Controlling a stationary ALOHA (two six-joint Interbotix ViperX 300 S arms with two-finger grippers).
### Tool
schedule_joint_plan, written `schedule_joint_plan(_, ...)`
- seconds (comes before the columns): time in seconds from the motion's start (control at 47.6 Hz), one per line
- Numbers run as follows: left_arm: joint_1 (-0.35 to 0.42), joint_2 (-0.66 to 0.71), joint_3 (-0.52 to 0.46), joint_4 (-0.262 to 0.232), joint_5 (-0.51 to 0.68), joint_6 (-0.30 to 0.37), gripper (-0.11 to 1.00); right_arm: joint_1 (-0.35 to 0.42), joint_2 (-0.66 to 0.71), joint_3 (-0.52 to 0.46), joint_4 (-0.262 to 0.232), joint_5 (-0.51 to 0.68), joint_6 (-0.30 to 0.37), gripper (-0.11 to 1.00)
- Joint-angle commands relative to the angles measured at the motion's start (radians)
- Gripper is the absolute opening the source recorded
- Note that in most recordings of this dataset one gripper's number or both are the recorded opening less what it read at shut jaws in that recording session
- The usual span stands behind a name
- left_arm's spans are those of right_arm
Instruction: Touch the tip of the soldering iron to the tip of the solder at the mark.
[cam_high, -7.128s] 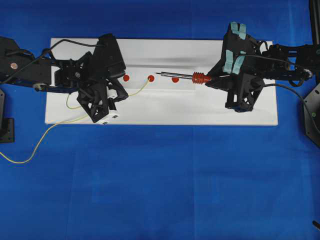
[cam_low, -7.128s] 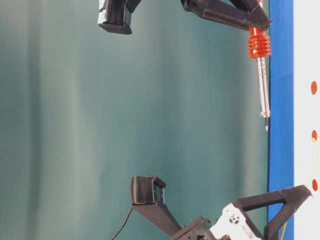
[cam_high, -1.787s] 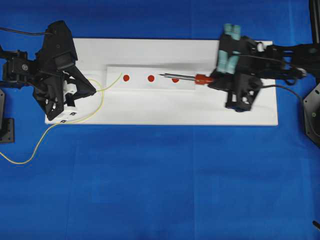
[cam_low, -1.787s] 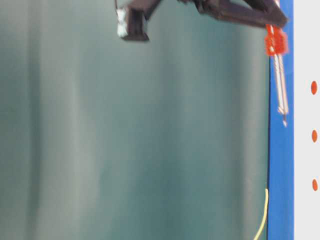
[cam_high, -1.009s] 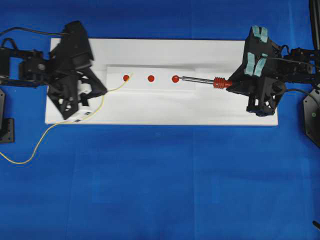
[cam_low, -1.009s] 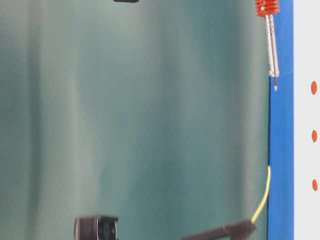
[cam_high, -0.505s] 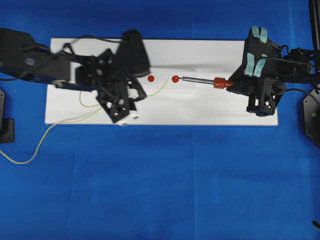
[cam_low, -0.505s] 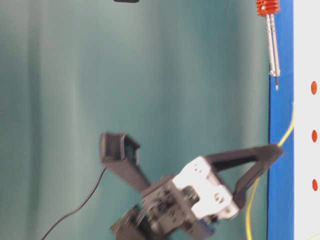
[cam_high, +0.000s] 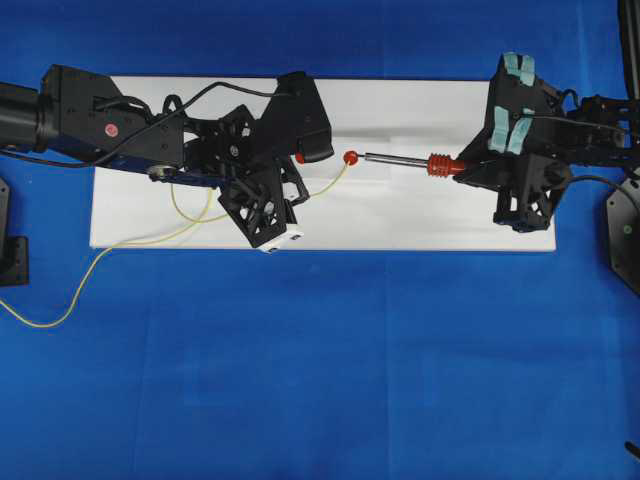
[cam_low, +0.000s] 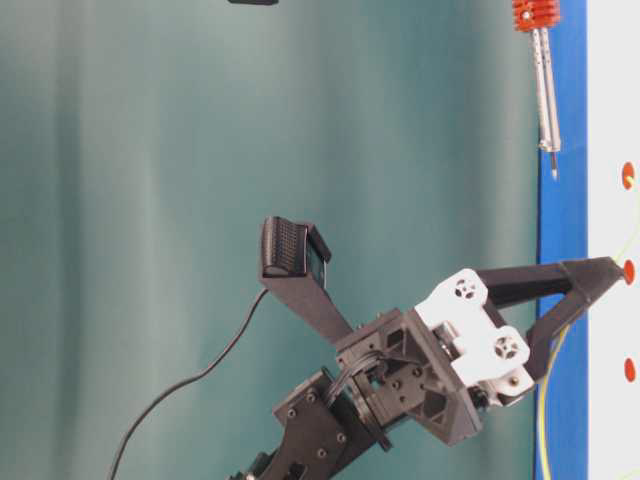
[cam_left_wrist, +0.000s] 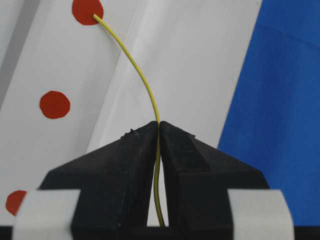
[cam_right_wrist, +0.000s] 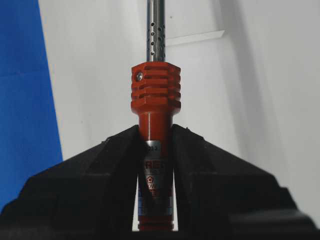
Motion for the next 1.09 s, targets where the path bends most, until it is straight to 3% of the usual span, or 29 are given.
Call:
schedule_joint_plan(0.0,0.002,-0.014,-0.018,0.002,-0.008,0.002,0.03,-0.002,-0.008,-0.008,-0.002,-0.008,0.002,0.06)
schedule_joint_plan(1.072,0.002,-0.014,-0.02,0.002,-0.002,0.005,0.03,-0.037,0.164,-0.057,0.0,-0.008,0.002,0.06)
